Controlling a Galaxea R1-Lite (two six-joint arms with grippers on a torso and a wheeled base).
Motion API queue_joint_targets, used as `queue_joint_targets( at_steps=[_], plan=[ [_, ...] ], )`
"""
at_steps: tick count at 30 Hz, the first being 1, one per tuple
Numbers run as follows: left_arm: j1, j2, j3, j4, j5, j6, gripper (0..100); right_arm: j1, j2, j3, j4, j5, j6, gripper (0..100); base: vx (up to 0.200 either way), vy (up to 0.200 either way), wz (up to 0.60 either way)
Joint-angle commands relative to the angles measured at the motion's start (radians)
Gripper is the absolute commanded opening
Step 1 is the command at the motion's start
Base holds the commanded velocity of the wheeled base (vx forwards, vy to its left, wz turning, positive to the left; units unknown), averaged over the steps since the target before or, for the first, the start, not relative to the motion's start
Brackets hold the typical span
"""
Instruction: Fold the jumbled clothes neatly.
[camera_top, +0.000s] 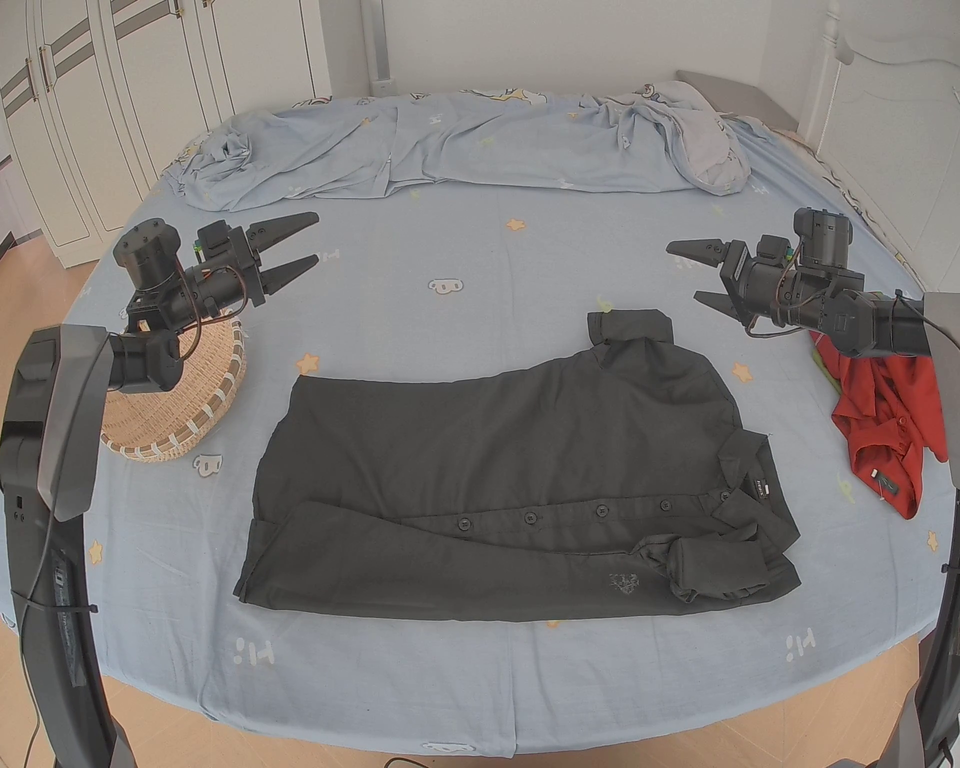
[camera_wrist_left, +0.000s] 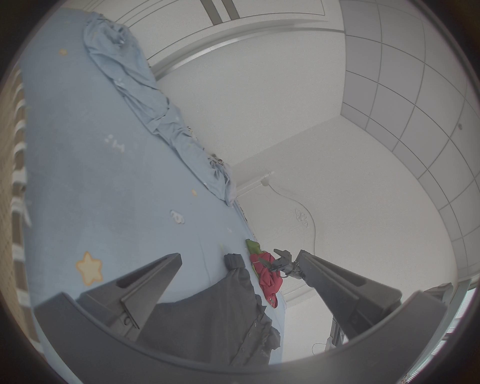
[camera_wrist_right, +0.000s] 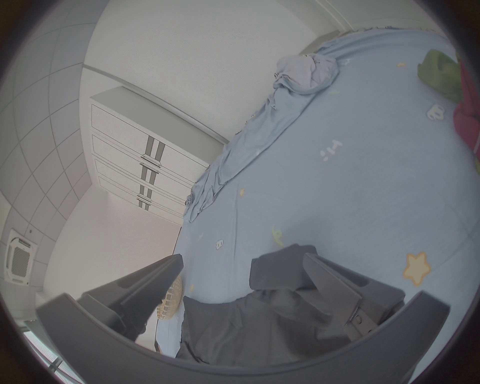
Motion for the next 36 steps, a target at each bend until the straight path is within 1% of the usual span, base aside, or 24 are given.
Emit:
queue_joint_targets(
  at_steps=[1, 7, 11, 15, 17, 18, 19, 20, 21, 22, 25, 27, 32, 36],
  plan=[
    [-0.015, 0.106, -0.09, 0.046, 0.0, 0.003, 100, 0.012, -0.006, 0.002, 0.0, 0.0, -0.002, 100, 0.0, 0.0, 0.0],
    [-0.023, 0.135, -0.089, 0.047, -0.001, 0.023, 100, 0.007, 0.031, -0.017, 0.003, 0.0, -0.016, 100, 0.0, 0.0, 0.0],
    [-0.012, 0.129, -0.076, 0.047, -0.003, 0.041, 100, 0.002, 0.034, -0.013, 0.006, 0.0, -0.031, 100, 0.0, 0.0, 0.0],
    [0.011, 0.034, 0.034, 0.043, -0.003, 0.064, 100, -0.001, 0.036, -0.007, 0.009, 0.001, -0.057, 100, 0.0, 0.0, 0.0],
    [0.014, -0.023, 0.154, 0.043, -0.003, 0.15, 100, -0.004, 0.036, -0.006, 0.009, 0.001, -0.068, 100, 0.0, 0.0, 0.0],
    [0.016, -0.035, 0.18, 0.043, -0.003, 0.17, 100, -0.004, 0.036, -0.004, 0.009, 0.001, -0.071, 100, 0.0, 0.0, 0.0],
    [0.016, -0.077, 0.27, 0.046, -0.003, 0.25, 100, -0.004, 0.033, 0.003, 0.009, 0.001, -0.08, 100, 0.0, 0.0, 0.0],
    [0.022, -0.1, 0.323, 0.05, -0.003, 0.296, 100, -0.005, 0.029, 0.013, 0.009, 0.001, -0.093, 100, 0.0, 0.0, 0.0],
    [0.025, -0.106, 0.341, 0.05, -0.003, 0.311, 100, -0.005, 0.029, 0.014, 0.007, 0.001, -0.097, 100, 0.0, 0.0, 0.0],
    [0.028, -0.115, 0.393, 0.052, -0.003, 0.347, 100, -0.005, 0.029, 0.02, 0.007, 0.001, -0.116, 100, 0.0, 0.0, 0.0],
    [0.023, -0.104, 0.433, 0.052, -0.001, 0.387, 100, -0.005, 0.031, 0.031, 0.007, 0.001, -0.126, 100, 0.0, 0.0, 0.0],
    [0.031, -0.095, 0.456, 0.052, 0.0, 0.433, 100, -0.005, 0.028, 0.033, 0.007, 0.001, -0.13, 100, 0.0, 0.0, 0.0],
    [0.076, -0.101, 0.43, 0.049, 0.002, 0.465, 100, -0.005, 0.026, 0.033, 0.006, 0.0, -0.13, 100, 0.0, 0.0, 0.0],
    [0.079, -0.09, 0.431, 0.05, 0.005, 0.494, 100, -0.005, 0.028, 0.033, 0.006, 0.0, -0.13, 100, 0.0, 0.0, 0.0]
  ],
)
